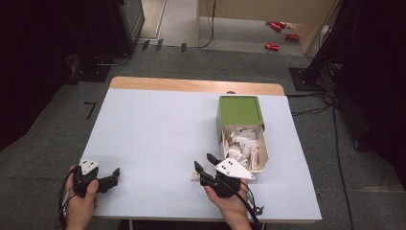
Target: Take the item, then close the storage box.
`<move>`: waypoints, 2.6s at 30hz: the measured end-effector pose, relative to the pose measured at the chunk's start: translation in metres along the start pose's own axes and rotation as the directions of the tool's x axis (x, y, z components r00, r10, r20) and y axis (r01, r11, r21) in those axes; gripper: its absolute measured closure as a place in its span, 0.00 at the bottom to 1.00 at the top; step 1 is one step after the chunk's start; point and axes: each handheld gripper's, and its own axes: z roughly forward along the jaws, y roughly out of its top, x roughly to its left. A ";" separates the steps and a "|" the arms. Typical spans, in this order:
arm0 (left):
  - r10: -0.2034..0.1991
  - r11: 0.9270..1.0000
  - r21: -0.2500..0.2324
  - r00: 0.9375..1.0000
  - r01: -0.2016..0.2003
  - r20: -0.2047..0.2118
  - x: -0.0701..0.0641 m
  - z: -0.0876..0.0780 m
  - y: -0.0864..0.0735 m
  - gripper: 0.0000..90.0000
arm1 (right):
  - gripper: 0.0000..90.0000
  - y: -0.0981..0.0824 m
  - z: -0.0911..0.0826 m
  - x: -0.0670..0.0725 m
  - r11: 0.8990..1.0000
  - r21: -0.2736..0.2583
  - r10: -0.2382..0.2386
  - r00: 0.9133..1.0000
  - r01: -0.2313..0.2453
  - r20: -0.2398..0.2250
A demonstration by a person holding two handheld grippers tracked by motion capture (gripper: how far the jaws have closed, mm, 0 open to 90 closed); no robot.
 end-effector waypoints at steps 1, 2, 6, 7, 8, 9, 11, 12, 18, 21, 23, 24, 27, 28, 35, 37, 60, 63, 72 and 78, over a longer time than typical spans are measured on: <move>0.000 1.000 0.000 1.000 0.000 0.000 0.000 0.000 0.000 0.14 | 0.55 0.001 -0.001 -0.001 1.000 -0.006 0.001 1.000 -0.001 0.002; 0.000 1.000 0.000 1.000 0.000 0.000 0.000 0.000 0.000 0.14 | 0.55 0.002 -0.003 -0.001 1.000 -0.010 0.002 1.000 -0.002 0.003; 0.000 1.000 -0.001 1.000 0.000 0.000 0.000 0.000 0.000 0.14 | 0.55 0.006 -0.008 -0.005 1.000 -0.023 0.005 1.000 -0.005 0.017; 0.000 1.000 -0.001 1.000 0.000 0.000 0.000 0.000 0.000 0.14 | 0.54 0.007 -0.009 -0.007 1.000 -0.027 0.005 1.000 -0.004 0.021; 0.000 1.000 -0.001 1.000 0.000 0.000 0.000 0.000 0.000 0.14 | 0.54 0.008 -0.011 -0.008 1.000 -0.030 0.008 1.000 -0.007 0.026; 0.000 1.000 0.000 1.000 0.000 0.000 0.000 0.000 0.000 0.14 | 0.53 0.009 -0.012 -0.009 0.999 -0.035 0.010 0.999 -0.009 0.032; 0.000 1.000 0.001 1.000 0.000 0.000 0.000 0.000 0.000 0.14 | 0.51 0.011 -0.015 -0.012 0.999 -0.044 0.014 0.999 -0.012 0.039; 0.000 1.000 0.001 1.000 0.000 0.000 0.000 0.000 0.000 0.14 | 0.51 0.012 -0.016 -0.012 0.999 -0.046 0.015 0.999 -0.013 0.040; 0.000 1.000 -0.002 1.000 0.000 -0.001 0.000 0.000 0.000 0.14 | 0.47 0.016 -0.024 -0.019 0.998 -0.065 0.024 0.997 -0.019 0.073; 0.000 1.000 -0.002 1.000 0.000 0.000 0.000 0.000 0.000 0.14 | 0.47 0.017 -0.027 -0.023 0.997 -0.071 0.028 0.996 -0.021 0.089; 0.000 1.000 -0.001 1.000 0.000 0.000 0.000 0.000 0.000 0.14 | 0.47 0.018 -0.030 -0.026 0.997 -0.075 0.026 0.995 -0.018 0.098; 0.000 1.000 -0.001 1.000 0.000 0.000 0.000 0.000 0.000 0.14 | 0.47 0.018 -0.031 -0.028 0.997 -0.075 0.025 0.994 -0.018 0.103; 0.000 1.000 -0.001 1.000 0.000 0.000 0.000 0.000 0.000 0.14 | 0.47 0.019 -0.036 -0.034 0.996 -0.082 0.033 0.992 -0.023 0.120; 0.000 1.000 -0.001 1.000 0.000 0.000 0.000 0.000 0.000 0.14 | 0.47 0.019 -0.038 -0.036 0.996 -0.084 0.033 0.991 -0.022 0.126; 0.000 1.000 0.000 1.000 0.000 -0.001 0.000 0.000 0.000 0.14 | 0.48 0.021 -0.050 -0.052 0.995 -0.099 0.046 0.983 -0.029 0.179; 0.000 1.000 0.000 1.000 0.000 0.000 0.000 0.000 0.000 0.14 | 0.49 0.022 -0.053 -0.057 0.994 -0.105 0.056 0.979 -0.036 0.193; 0.002 1.000 -0.002 1.000 -0.002 0.000 0.000 0.000 0.000 0.14 | 0.61 -0.005 -0.077 -0.120 0.992 -0.073 0.123 0.914 -0.102 0.388; 0.002 1.000 -0.002 1.000 -0.002 0.000 0.000 0.000 0.000 0.14 | 0.65 -0.014 -0.071 -0.126 0.992 -0.046 0.130 0.913 -0.121 0.386; 0.000 1.000 -0.001 1.000 0.000 0.001 0.000 0.000 0.000 0.14 | 0.82 -0.034 -0.065 -0.138 0.984 -0.023 0.172 0.912 -0.176 0.373; 0.000 1.000 0.000 1.000 0.000 0.001 0.000 0.000 0.000 0.14 | 0.86 -0.041 -0.065 -0.133 0.984 -0.009 0.165 0.906 -0.175 0.390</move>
